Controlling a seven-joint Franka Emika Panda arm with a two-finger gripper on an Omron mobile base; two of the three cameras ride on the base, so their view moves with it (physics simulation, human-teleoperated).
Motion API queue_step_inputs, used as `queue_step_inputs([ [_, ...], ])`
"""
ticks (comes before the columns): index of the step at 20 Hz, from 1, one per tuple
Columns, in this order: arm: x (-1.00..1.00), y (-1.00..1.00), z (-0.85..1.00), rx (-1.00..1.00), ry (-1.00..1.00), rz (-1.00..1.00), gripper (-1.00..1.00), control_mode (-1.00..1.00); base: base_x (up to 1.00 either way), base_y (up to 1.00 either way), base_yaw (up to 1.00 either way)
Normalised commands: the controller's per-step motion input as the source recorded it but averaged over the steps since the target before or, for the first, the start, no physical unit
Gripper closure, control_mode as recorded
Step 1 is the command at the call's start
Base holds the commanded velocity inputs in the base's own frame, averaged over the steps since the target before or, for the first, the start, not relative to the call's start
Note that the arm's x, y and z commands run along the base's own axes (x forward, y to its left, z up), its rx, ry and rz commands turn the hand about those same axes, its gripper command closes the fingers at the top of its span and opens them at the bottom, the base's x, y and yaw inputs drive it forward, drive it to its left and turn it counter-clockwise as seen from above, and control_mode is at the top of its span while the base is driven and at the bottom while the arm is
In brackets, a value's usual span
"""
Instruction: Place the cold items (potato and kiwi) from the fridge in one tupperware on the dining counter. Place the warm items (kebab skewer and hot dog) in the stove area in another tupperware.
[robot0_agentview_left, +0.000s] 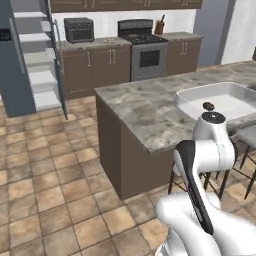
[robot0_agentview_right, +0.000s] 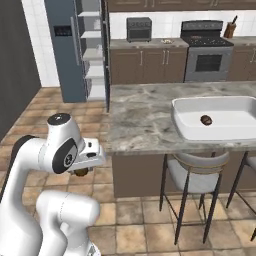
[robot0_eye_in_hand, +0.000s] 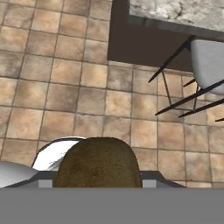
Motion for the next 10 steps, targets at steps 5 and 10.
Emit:
queue_step_inputs([
  [5,0.0,0.0,0.0,0.0,0.0,0.0,1.0,1.0,0.01,-0.96,-0.07],
  [10,0.0,0.0,0.0,0.0,0.0,0.0,1.0,1.0,0.01,-0.7,-0.02],
])
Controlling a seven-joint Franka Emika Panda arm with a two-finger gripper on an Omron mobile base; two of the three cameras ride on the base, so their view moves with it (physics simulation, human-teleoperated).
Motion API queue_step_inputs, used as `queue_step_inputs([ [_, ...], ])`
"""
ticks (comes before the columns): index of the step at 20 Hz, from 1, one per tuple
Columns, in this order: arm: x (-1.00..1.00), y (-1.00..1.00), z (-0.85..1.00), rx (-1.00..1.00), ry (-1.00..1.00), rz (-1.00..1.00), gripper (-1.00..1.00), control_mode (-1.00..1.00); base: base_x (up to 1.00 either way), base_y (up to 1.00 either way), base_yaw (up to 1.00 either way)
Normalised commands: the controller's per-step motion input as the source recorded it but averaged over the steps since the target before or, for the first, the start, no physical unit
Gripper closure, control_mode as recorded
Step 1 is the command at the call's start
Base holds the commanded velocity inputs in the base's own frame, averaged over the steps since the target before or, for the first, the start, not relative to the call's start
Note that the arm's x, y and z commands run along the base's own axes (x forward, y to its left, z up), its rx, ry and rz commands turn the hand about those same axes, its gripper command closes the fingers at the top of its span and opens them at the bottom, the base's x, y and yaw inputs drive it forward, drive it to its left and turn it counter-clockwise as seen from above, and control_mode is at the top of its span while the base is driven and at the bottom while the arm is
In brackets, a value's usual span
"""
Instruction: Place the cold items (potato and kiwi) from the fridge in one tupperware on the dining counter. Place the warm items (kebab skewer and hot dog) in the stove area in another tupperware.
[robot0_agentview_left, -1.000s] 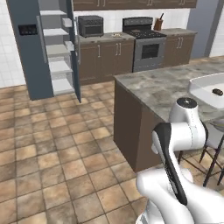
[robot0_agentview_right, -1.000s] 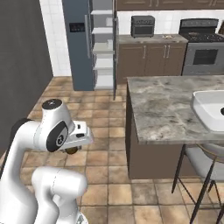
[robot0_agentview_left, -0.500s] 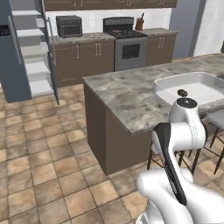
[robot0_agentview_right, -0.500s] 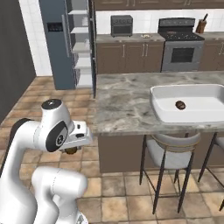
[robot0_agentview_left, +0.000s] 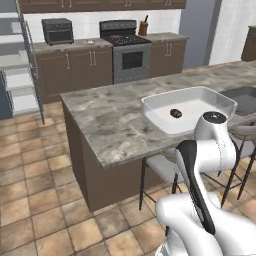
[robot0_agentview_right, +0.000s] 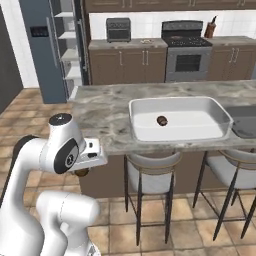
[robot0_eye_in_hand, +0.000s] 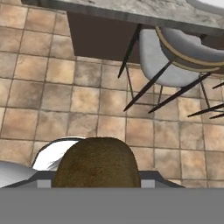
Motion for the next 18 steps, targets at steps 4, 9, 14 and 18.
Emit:
queue_step_inputs([
  [4,0.0,0.0,0.0,0.0,0.0,0.0,1.0,1.0,0.0,-0.69,0.0],
  [9,0.0,0.0,0.0,0.0,0.0,0.0,1.0,1.0,0.08,-0.77,0.0],
  [14,0.0,0.0,0.0,0.0,0.0,0.0,1.0,1.0,0.31,-0.67,0.0],
  [18,0.0,0.0,0.0,0.0,0.0,0.0,1.0,1.0,0.42,-0.55,0.0],
])
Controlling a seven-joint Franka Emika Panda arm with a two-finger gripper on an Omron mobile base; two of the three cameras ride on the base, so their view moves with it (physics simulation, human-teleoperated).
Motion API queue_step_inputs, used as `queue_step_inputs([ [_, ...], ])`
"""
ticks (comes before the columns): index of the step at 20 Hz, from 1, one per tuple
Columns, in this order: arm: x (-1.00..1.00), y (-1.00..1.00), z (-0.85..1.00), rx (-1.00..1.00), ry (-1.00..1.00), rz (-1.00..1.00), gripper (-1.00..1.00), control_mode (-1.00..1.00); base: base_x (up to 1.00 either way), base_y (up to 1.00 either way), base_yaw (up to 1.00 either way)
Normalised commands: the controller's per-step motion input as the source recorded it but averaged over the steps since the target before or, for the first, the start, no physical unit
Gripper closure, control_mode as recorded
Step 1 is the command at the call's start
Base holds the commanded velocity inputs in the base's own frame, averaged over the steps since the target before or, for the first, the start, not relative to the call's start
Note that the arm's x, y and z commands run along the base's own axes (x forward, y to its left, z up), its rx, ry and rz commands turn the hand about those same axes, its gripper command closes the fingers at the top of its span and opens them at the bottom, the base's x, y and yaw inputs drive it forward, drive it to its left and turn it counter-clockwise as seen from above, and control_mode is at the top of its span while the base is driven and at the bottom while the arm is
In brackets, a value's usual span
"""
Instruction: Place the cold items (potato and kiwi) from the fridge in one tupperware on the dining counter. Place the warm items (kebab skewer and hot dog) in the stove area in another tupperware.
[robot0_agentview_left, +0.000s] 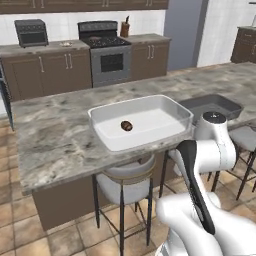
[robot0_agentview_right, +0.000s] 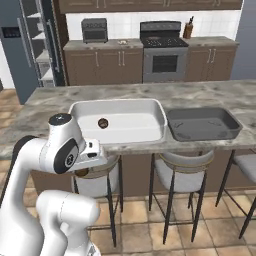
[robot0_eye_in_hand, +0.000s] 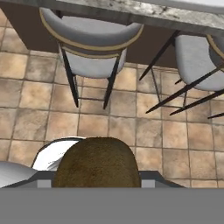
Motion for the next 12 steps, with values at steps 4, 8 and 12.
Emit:
queue_step_inputs([
  [4,0.0,0.0,0.0,0.0,0.0,0.0,1.0,1.0,0.46,-0.41,0.0],
  [8,0.0,0.0,0.0,0.0,0.0,0.0,1.0,1.0,0.61,-0.14,0.01],
  [12,0.0,0.0,0.0,0.0,0.0,0.0,1.0,1.0,0.56,-0.04,0.03],
])
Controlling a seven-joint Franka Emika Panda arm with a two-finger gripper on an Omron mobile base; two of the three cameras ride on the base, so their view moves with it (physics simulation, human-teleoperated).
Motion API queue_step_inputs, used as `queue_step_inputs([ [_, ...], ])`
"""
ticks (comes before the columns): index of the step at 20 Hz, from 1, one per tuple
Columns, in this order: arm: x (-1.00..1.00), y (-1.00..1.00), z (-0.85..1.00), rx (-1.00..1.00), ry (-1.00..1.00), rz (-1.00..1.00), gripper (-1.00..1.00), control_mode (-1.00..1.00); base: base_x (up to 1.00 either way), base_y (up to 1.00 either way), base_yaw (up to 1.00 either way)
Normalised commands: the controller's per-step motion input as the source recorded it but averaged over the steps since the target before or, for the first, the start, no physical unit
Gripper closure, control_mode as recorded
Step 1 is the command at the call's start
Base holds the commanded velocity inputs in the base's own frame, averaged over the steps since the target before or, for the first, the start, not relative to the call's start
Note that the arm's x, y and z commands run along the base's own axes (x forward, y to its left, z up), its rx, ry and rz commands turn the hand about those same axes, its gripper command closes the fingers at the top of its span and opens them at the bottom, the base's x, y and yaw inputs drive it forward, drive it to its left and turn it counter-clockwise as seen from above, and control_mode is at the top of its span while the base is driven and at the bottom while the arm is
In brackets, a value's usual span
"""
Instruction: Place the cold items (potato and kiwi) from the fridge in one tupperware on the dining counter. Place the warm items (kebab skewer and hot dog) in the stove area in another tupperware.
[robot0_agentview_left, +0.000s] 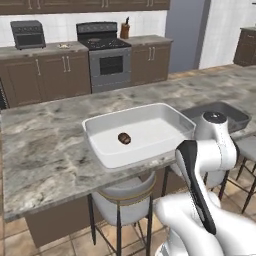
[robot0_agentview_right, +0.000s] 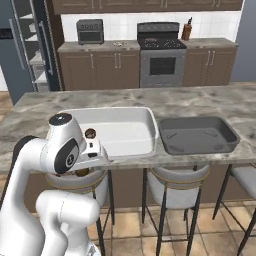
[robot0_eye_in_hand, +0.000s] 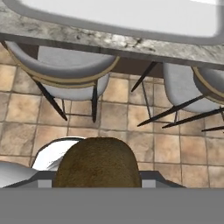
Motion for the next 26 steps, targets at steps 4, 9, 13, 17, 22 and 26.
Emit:
queue_step_inputs([
  [4,0.0,0.0,0.0,0.0,0.0,0.0,1.0,1.0,0.3,-0.08,0.06],
  [9,0.0,0.0,0.0,0.0,0.0,0.0,1.0,1.0,0.31,-0.09,0.11],
  [13,0.0,0.0,0.0,0.0,0.0,0.0,1.0,1.0,0.54,-0.07,0.12],
  [17,0.27,-0.1,0.12,0.01,-0.19,0.06,1.0,-1.0,0.14,-0.02,0.03],
  [22,0.44,-0.16,0.3,0.04,-0.28,0.09,1.0,-1.0,0.0,0.0,0.0],
  [26,0.66,-0.15,0.48,0.07,-0.21,0.03,1.0,-1.0,0.0,0.0,0.0],
])
